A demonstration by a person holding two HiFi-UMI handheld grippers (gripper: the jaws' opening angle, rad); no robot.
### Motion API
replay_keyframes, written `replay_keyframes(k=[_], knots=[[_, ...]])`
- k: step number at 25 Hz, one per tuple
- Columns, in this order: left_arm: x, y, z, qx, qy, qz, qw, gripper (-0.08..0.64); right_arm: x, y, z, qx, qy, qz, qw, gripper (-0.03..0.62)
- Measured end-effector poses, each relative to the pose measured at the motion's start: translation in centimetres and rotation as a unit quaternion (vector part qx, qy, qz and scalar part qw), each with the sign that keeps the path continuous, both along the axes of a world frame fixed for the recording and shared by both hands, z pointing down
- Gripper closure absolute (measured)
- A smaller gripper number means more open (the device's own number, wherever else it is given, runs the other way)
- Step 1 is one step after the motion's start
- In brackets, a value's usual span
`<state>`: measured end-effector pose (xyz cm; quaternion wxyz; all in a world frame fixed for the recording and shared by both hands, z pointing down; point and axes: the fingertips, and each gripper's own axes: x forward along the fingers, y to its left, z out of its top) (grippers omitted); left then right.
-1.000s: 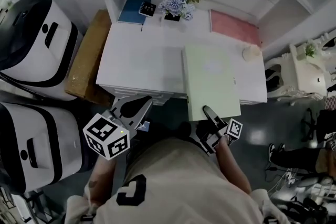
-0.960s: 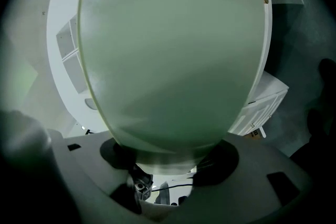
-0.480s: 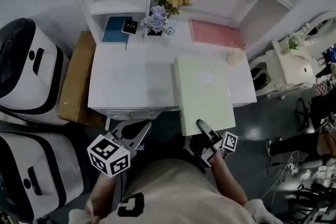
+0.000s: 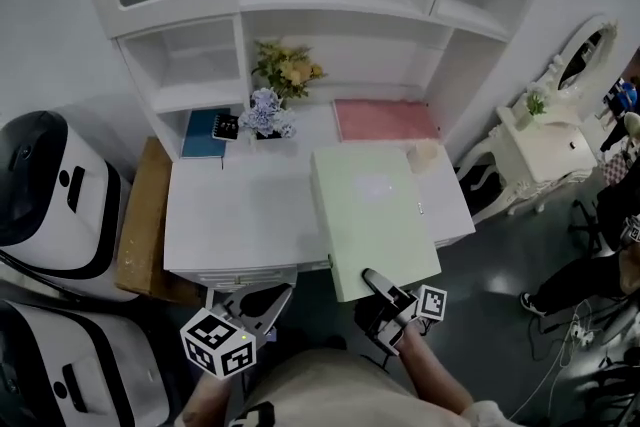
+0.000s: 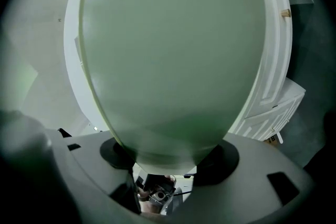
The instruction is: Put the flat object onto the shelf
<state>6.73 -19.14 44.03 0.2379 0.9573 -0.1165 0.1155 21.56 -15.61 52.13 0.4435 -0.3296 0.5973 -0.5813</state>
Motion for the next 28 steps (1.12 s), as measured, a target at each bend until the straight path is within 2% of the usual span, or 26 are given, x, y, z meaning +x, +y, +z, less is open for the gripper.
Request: replay_keyframes(k=[5,10,16,28], knots=[[1.6,0.7,-0.5,0.009,-0.008,-0.003,0.9999,0.546,1.3,0.5,-0.9,0.006,0.007,-0.011,1.0,0.299],[2.9,1.8,-0.9,0.012,-0.014,-0.002,0.9998,0.546,3.0,1.4,-1.5,0.011,-0.007,-0.001,1.0,0.299],[4.1,2.7,-1.4,0.02,-0.015,-0.006,0.9997,0.546,5.0,2.1,-2.2,0.013,-0.001,0.005,1.0,0.299],[4.5,3.5,-1.4,0.023,-0.007,-0.004,0.9997,0.546,4.3,1.3,-6.4,0.037,0.026,-0.016,0.999,0.299]])
